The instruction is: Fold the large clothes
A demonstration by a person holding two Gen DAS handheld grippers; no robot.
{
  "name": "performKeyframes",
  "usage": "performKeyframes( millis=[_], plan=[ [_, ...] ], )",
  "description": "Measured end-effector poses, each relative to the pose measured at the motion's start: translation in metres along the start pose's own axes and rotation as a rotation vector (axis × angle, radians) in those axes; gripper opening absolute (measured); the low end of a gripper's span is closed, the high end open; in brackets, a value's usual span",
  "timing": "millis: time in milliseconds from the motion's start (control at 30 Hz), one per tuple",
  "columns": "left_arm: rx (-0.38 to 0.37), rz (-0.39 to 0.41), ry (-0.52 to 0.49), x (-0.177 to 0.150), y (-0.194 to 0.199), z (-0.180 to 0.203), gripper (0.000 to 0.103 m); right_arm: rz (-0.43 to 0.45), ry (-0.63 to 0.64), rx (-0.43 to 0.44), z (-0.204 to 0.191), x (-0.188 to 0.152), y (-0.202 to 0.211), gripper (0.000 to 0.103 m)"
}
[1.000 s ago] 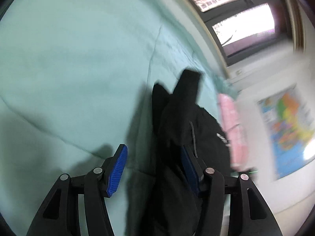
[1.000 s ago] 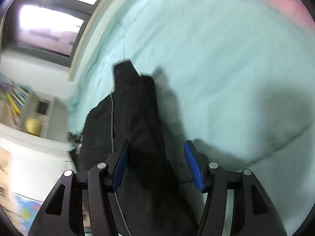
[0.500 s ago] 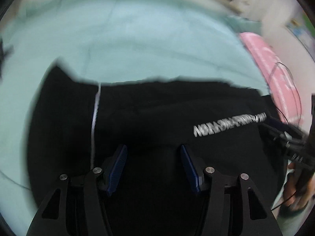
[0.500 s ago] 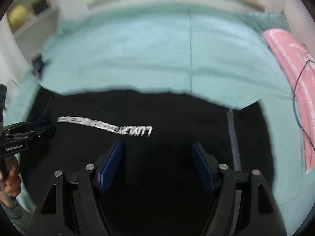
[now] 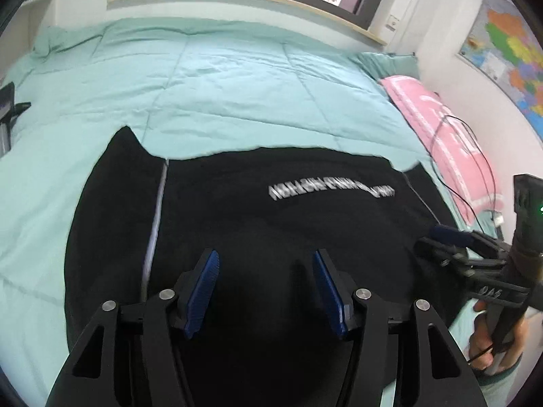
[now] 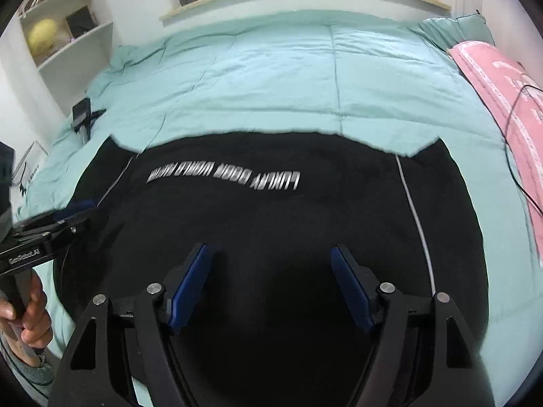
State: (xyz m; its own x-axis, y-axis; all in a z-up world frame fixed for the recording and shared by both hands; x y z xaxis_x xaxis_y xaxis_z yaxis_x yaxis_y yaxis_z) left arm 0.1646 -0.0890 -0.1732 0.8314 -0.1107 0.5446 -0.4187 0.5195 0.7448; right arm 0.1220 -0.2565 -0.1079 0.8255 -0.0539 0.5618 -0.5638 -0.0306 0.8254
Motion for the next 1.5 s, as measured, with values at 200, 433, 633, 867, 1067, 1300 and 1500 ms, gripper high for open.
performKeyframes(
  millis=[200,433,633,867,1067,1300,1500],
  plan=[
    [0.027,-0.072,0.036,-0.043,-0.041,-0.014,0.059,-0.094,-0.076,-0.043,0.002,-0.042,-0.044,0.087],
    [0.300,0.134,-0.230,-0.033,0.016,0.034,0.059,0.030,-0.119,-0.119,0.001,-0.049,0.005,0.087],
    [0.358,0.248,-0.261,-0.028,0.105,0.063,0.060,0.148,-0.126,-0.184,-0.004,-0.040,0.080,0.087],
    [0.409,0.376,-0.276,-0.033,0.178,0.091,0.071,0.253,-0.085,-0.174,-0.038,-0.028,0.139,0.087],
    [0.384,0.429,-0.247,-0.034,0.205,0.095,0.072,0.323,-0.062,-0.173,-0.058,-0.023,0.170,0.087],
    [0.359,0.428,-0.222,-0.035,0.227,0.093,0.072,0.374,-0.031,-0.214,-0.070,-0.017,0.196,0.088],
    [0.496,0.486,-0.177,-0.030,0.242,0.071,0.072,0.380,-0.031,-0.217,-0.073,-0.012,0.193,0.088]
  ],
)
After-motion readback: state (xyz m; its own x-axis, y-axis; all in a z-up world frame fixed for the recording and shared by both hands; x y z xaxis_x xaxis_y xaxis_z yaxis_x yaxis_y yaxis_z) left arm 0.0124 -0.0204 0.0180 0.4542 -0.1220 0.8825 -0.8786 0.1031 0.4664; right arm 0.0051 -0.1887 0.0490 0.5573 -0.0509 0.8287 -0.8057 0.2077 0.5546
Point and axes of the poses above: each gripper's, at about its wrist camera, not at the fingertips, and y roughly against the way its jaws point, z to its right, x to its top, the point moved 8 cm from there along -y, roughly the way its jaws point, and after that the axes turned 6 degrees about -x, right-handed, at the moved point
